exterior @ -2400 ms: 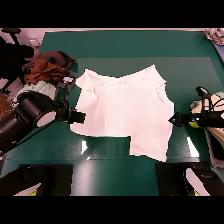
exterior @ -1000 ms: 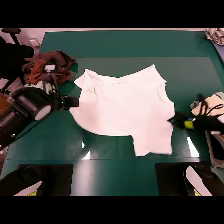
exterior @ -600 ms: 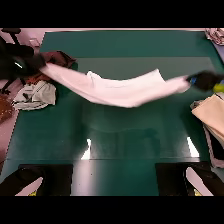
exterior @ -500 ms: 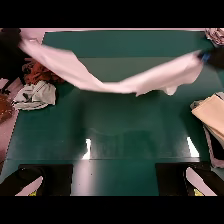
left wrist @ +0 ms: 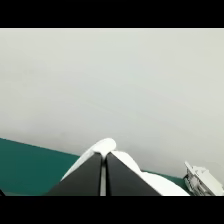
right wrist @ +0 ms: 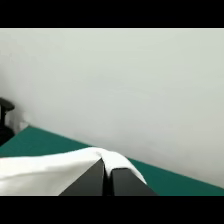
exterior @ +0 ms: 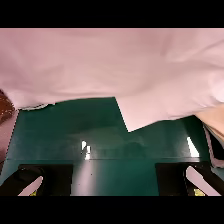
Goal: Fold the shirts.
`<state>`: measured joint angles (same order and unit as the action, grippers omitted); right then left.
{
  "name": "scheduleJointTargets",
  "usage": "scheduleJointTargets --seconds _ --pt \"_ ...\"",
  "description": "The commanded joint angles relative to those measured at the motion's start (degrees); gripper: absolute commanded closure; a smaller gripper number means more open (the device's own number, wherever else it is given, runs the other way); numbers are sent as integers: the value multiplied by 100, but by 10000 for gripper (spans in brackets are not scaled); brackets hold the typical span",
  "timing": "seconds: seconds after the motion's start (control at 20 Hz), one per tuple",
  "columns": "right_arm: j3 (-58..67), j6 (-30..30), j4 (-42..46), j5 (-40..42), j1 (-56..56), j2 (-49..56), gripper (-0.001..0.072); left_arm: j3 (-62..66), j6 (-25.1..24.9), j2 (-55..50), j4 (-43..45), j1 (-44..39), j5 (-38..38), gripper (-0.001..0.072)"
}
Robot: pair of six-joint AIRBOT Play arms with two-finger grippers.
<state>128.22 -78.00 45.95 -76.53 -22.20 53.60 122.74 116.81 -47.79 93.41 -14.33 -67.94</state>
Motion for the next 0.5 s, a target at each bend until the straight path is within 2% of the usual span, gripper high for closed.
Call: scheduleJointTargets --seconds 0.0,0.1,0.15,0.2,0.3,0.4,0.45 --pt "-1279 -243 13 516 -376 -966 690 -791 -142 92 -472 7 -632 682" --pt "-2559 -962 2 398 -376 -1235 690 -2389 -138 9 -378 7 -649 682" --pt "-3169 -1119 13 363 -376 -1215 690 -3403 -136 -59 -284 7 -170 682" --pt "-3775 -1137 22 291 -348 -1075 690 -4325 -33 -136 -271 7 549 682" --pt "-4811 -1200 70 153 -173 -542 690 -6000 616 -358 -291 7 2310 683" --pt "-5668 -1137 70 494 251 236 689 -6839 1163 -802 -286 9 3556 683" --pt "-5908 -970 76 857 514 715 689 -6985 1235 -1134 -280 7 4109 683"
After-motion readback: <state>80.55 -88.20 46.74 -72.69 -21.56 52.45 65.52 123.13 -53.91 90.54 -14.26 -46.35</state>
